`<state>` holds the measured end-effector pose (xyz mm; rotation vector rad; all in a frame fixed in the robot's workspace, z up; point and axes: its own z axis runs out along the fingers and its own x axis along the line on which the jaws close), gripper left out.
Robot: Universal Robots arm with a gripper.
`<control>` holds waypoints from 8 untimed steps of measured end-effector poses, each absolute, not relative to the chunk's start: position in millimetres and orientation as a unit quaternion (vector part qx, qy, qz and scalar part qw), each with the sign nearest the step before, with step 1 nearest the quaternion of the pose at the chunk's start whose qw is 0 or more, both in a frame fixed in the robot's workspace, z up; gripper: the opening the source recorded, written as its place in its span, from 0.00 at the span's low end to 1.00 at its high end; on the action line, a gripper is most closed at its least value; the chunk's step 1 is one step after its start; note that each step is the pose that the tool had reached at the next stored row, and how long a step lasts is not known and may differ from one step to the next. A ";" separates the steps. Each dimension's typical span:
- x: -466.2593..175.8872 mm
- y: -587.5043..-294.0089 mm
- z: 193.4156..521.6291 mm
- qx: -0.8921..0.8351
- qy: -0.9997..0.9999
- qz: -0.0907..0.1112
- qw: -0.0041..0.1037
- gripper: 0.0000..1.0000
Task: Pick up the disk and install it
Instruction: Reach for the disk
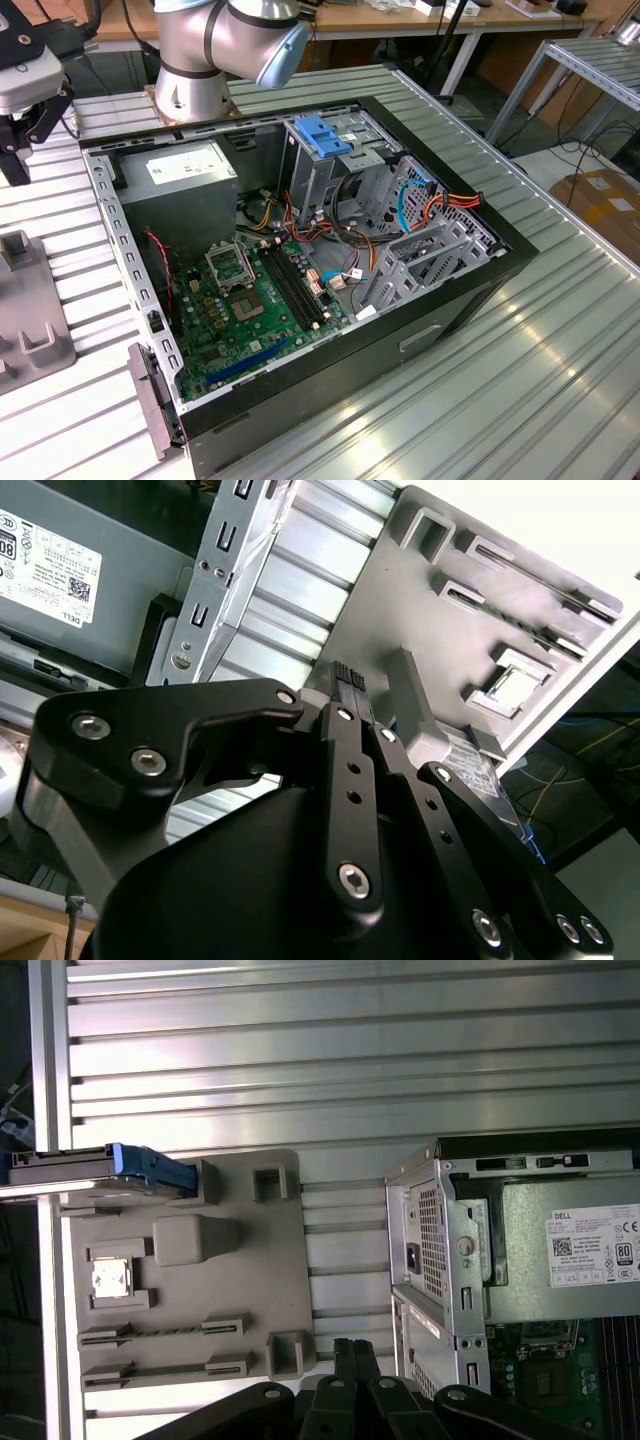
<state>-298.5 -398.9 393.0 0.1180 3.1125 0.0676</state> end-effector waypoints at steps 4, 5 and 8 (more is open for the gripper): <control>-299.1 -398.9 392.9 0.038 0.999 0.022 0.013 0.10; -299.3 -399.0 392.9 0.038 0.999 0.022 0.013 0.10; -299.8 -398.9 392.9 0.038 0.999 0.022 0.013 0.10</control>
